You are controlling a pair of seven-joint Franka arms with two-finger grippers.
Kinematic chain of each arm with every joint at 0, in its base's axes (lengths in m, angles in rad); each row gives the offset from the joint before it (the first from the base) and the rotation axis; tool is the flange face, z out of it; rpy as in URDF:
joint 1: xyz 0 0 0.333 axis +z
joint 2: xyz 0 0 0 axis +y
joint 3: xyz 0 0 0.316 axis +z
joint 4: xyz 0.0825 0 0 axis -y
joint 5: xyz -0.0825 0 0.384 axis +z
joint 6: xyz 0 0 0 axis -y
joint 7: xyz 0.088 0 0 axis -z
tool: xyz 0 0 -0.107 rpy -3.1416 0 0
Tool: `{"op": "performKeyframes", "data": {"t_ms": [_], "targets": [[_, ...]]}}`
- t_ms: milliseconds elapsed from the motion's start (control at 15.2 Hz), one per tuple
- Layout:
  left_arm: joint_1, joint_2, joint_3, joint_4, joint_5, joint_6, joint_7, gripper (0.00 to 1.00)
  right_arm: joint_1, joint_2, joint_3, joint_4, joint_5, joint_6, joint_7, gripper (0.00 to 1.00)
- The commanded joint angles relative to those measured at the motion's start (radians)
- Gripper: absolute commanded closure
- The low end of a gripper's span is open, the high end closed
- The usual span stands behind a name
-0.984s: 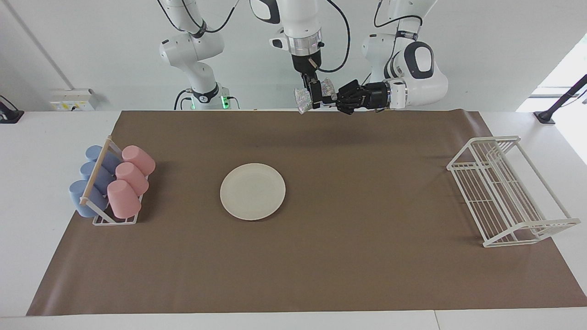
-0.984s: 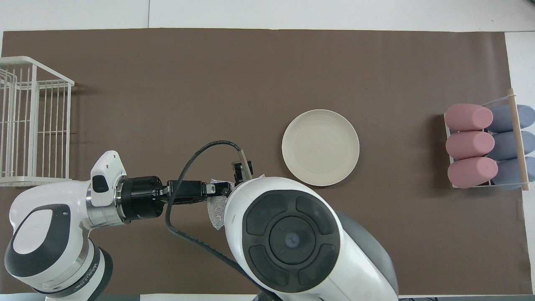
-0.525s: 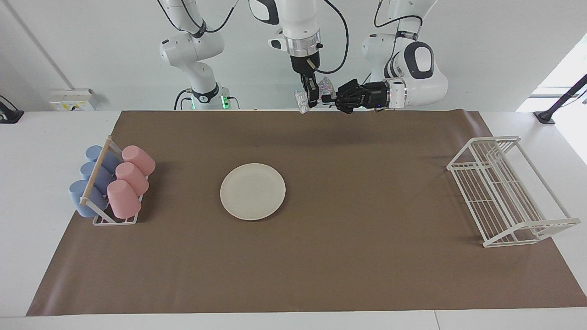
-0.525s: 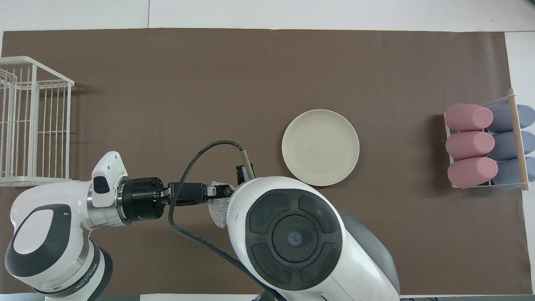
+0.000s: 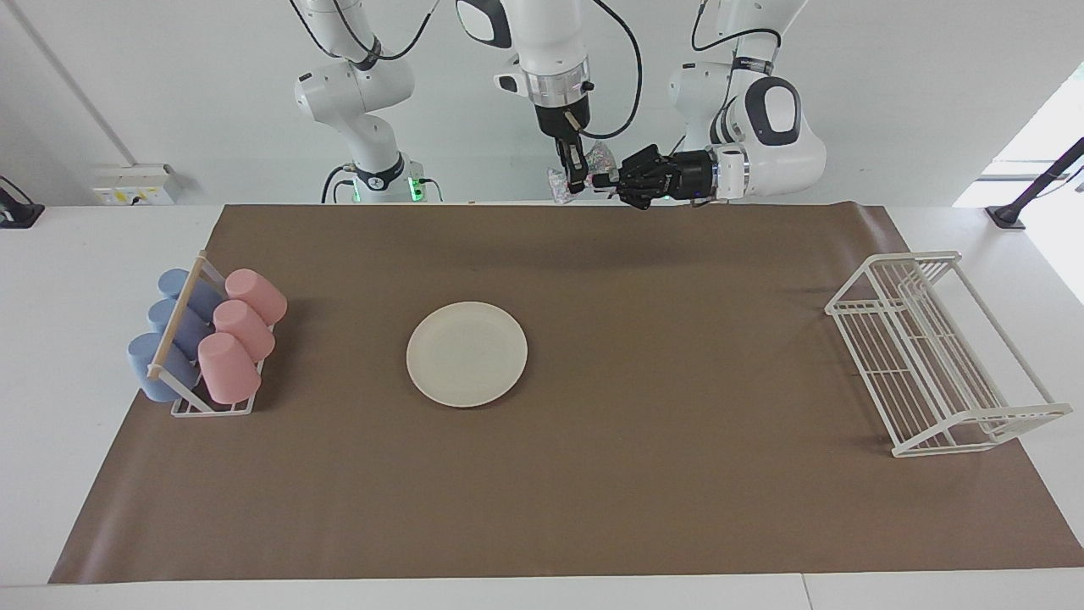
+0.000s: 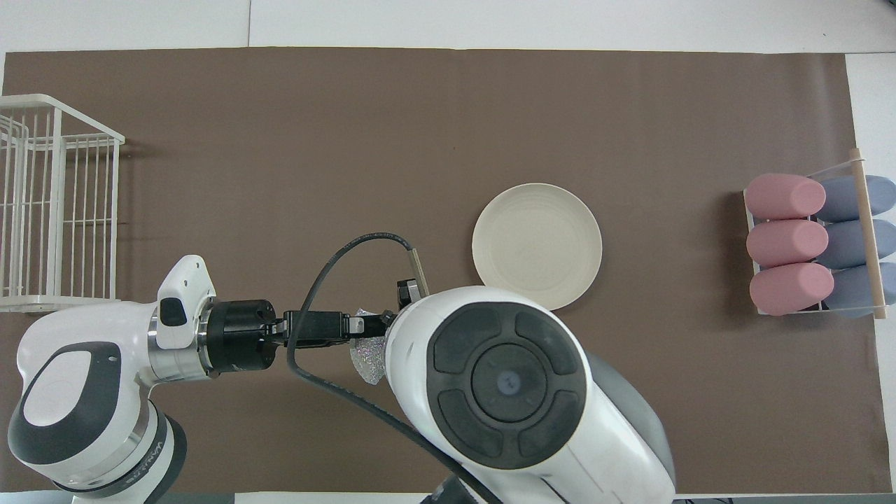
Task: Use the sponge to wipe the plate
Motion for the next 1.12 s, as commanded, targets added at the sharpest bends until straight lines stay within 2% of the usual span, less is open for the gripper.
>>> {"op": "performKeyframes", "data": {"t_ms": [0,197,394,591,853,919,1050], "targets": [[-0.019,-0.004,0.011,0.005,0.025,-0.001,-0.005,0.0,-0.017,-0.029,-0.002,-0.026,0.019,-0.005,0.001,1.0],[-0.017,-0.004,0.011,0.005,0.027,-0.004,-0.008,0.0,-0.074,-0.041,-0.005,-0.026,0.014,-0.03,-0.118,1.0],[-0.017,-0.004,0.012,0.005,0.03,-0.001,-0.011,0.0,-0.155,-0.041,-0.007,-0.034,0.001,-0.045,-0.322,1.0],[-0.017,-0.003,0.011,0.005,0.036,0.01,-0.024,0.0,-0.326,-0.05,-0.007,-0.067,0.001,-0.06,-0.72,0.98],[-0.008,-0.003,0.011,0.04,0.241,0.059,-0.153,0.0,-0.385,-0.075,-0.007,-0.138,0.001,-0.044,-1.051,1.0],[-0.002,0.002,0.011,0.068,0.325,0.064,-0.191,0.0,-0.387,-0.081,-0.008,-0.17,0.001,-0.019,-1.126,1.0],[0.025,0.009,0.012,0.091,0.465,0.041,-0.227,0.0,-0.387,-0.072,-0.007,-0.227,-0.004,0.108,-1.243,1.0]]}}
